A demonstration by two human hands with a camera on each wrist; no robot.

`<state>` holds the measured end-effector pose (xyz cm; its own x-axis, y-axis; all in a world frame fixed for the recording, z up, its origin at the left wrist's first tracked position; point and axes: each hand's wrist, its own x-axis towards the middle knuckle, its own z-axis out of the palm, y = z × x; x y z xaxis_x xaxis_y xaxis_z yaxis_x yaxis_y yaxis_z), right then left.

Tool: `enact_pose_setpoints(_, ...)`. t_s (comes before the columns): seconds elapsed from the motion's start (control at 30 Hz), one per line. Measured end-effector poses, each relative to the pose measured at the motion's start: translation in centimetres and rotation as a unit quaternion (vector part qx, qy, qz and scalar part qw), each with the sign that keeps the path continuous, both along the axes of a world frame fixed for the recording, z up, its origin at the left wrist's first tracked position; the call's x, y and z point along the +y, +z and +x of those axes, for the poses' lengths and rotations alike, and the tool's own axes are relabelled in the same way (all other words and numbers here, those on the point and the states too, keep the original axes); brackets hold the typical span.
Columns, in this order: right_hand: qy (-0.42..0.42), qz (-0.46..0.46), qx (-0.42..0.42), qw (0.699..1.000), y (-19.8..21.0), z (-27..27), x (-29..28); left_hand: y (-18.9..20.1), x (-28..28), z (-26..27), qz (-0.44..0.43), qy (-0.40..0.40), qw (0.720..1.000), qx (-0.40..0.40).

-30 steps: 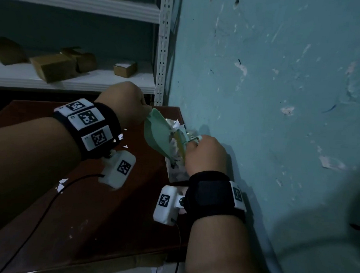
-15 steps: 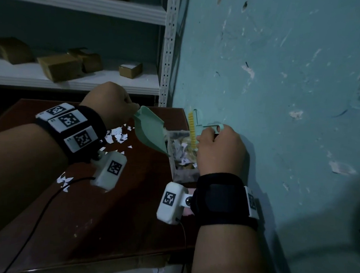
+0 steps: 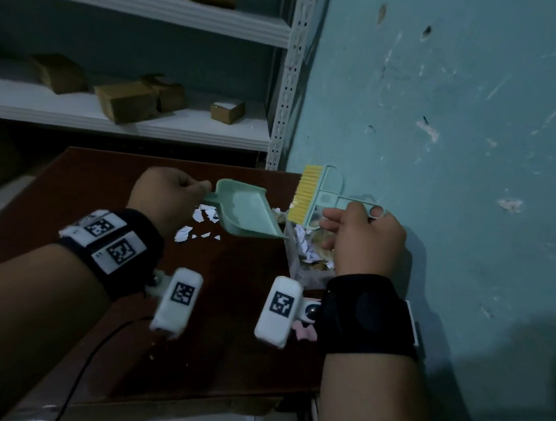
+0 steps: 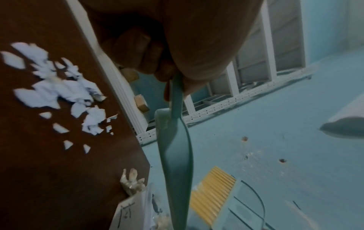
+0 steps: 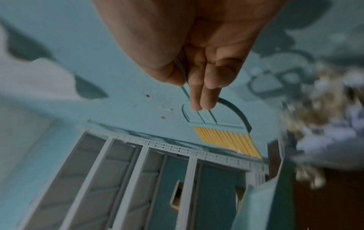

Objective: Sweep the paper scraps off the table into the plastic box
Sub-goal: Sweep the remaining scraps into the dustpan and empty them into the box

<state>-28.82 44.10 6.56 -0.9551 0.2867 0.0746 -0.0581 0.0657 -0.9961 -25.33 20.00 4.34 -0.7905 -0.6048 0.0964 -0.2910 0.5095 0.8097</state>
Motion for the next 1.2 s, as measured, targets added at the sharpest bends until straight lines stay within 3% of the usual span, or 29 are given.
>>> enact_pose_setpoints(0.27, 0.076, -0.136, -0.032, 0.987, -1.0, 1.2, -4.1, -3.3, -3.4, 6.2, 0.056, 0.052, 0.997, -0.002)
enact_pose_setpoints(0.4, 0.138, -0.221, -0.098, 0.961, -1.3, 2.9, -6.6, -4.4, -5.3, 10.6, 0.130, 0.098, 0.987, 0.017)
enact_pose_setpoints(0.57, 0.193, -0.236, -0.165, 0.938, -2.0, 5.2, -9.6, -6.2, -7.0, 14.5, 0.155, 0.127, 0.979, 0.030)
enact_pose_setpoints(0.8, 0.187, -0.283, -0.218, 0.915, -3.5, 6.1, -12.1, -5.6, -10.7, 14.7, 0.143, 0.115, 0.981, 0.065)
enact_pose_setpoints(0.87, 0.186, -0.275, -0.204, 0.921, -3.7, 6.1, -12.7, -5.7, -11.3, 14.9, 0.161, 0.122, 0.977, 0.063)
enact_pose_setpoints(0.97, 0.153, -0.218, -0.137, 0.954, -3.7, 5.3, -12.9, -5.4, -12.0, 15.3, 0.180, 0.117, 0.975, 0.064)
enact_pose_setpoints(1.07, 0.124, -0.129, -0.065, 0.982, -3.1, 2.9, -12.5, -4.9, -12.1, 15.9, 0.189, 0.107, 0.974, 0.059)
enact_pose_setpoints(1.2, 0.139, 0.018, -0.051, 0.989, -0.4, -2.8, -12.4, -4.6, -12.2, 15.8, 0.194, 0.093, 0.975, 0.061)
